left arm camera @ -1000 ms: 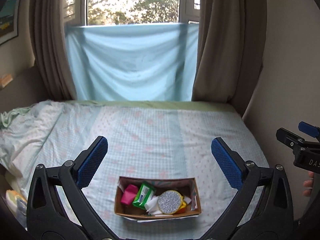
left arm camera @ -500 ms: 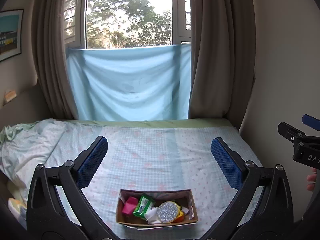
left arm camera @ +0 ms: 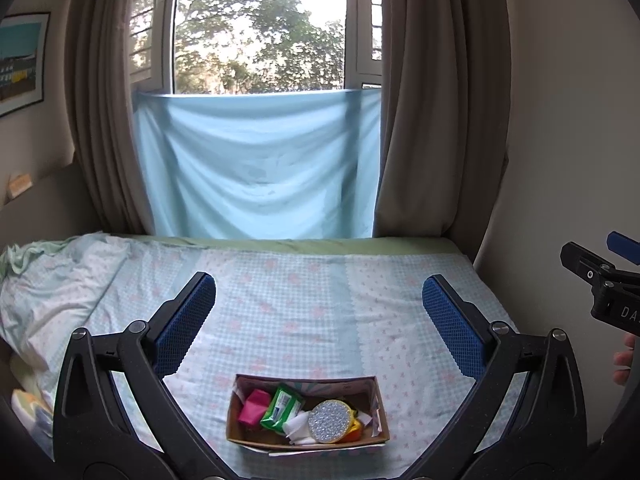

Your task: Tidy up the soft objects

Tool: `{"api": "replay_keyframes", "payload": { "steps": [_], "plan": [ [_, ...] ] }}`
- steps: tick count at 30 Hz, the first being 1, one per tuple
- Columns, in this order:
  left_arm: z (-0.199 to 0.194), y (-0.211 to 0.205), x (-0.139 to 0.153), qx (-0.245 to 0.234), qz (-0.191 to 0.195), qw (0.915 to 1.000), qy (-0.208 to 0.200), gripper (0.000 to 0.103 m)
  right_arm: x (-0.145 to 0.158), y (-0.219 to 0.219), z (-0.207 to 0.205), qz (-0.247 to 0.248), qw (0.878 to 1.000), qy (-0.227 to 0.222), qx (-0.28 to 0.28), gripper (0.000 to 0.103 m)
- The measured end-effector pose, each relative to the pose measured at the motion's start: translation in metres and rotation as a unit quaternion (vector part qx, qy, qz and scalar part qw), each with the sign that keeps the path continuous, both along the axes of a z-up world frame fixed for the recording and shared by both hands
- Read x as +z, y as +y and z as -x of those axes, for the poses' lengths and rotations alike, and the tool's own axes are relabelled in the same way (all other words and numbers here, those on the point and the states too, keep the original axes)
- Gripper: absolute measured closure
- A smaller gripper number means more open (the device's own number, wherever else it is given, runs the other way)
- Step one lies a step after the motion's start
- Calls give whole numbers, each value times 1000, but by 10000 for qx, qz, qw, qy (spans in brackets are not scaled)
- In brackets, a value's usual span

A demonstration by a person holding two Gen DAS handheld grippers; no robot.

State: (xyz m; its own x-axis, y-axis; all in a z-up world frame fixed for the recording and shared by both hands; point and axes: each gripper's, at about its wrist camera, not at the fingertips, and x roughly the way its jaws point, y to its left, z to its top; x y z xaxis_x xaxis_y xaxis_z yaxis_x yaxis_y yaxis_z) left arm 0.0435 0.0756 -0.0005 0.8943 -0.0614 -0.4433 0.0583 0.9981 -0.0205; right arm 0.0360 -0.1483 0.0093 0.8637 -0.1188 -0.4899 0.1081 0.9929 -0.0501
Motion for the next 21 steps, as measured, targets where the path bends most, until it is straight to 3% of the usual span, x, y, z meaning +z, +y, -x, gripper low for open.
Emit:
{"api": "replay_keyframes", "payload": {
  "steps": [21],
  "plan": [
    [3,-3,-1,38,-54,10000,-43,0,1,-5,4,-55,10000,-77,-30,5]
  ]
}}
